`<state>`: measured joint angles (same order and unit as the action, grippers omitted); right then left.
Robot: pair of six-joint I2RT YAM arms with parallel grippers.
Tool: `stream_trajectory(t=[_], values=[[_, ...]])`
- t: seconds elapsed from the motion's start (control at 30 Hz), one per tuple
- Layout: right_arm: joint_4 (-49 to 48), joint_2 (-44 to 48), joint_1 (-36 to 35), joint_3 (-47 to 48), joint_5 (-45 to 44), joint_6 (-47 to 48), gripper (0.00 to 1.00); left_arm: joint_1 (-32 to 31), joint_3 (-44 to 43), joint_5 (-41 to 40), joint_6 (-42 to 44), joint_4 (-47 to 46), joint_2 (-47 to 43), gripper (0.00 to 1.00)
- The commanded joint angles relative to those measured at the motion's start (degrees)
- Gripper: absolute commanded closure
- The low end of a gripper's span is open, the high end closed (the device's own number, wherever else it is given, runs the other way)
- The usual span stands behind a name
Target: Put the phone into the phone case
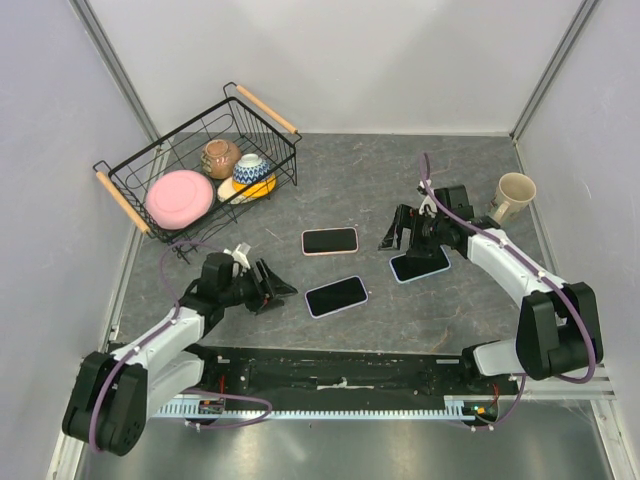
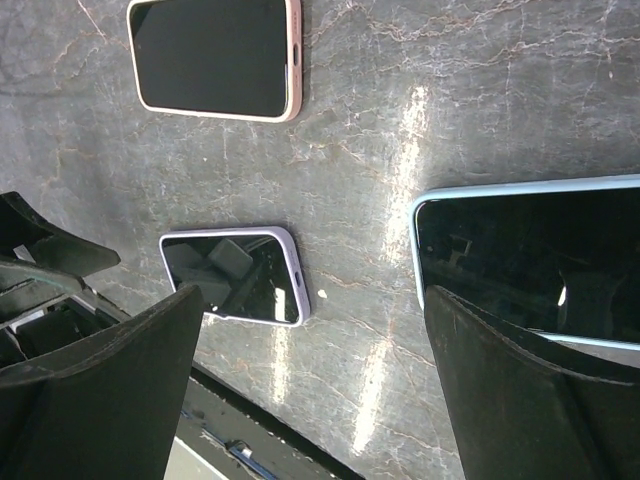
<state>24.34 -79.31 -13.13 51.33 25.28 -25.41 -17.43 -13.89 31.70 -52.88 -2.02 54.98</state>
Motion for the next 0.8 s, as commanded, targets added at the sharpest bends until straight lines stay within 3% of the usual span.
stream_trajectory(t=[0.0,0.17,0.37,0.5,0.77], values=[[1.41,1.53,0.12,-1.05,0.74,2.81,0.02,0.03,-0.18,0.65,0.76,1.14,1.88,0.30],[2.03,-0.84,-1.46,-4.13,1.88,3.00,0.03,-2.34,0.27,-1.90,0.50,1.05,5.82,0.35],[0.80,-6.37,-9.72,-5.54,-1.37,1.77,0.21,-7.52,-0.96,-6.03,-1.34,-0.26,12.15,0.40],[-2.09,-9.63,-14.29,-6.59,-1.90,-0.16,0.24,-10.86,-1.66,-6.57,-3.19,-4.47,17.26,0.44],[-7.72,-15.61,-16.14,-7.21,-0.06,-2.36,0.45,-15.70,-4.74,-8.94,-5.48,-9.75,24.91,0.54]])
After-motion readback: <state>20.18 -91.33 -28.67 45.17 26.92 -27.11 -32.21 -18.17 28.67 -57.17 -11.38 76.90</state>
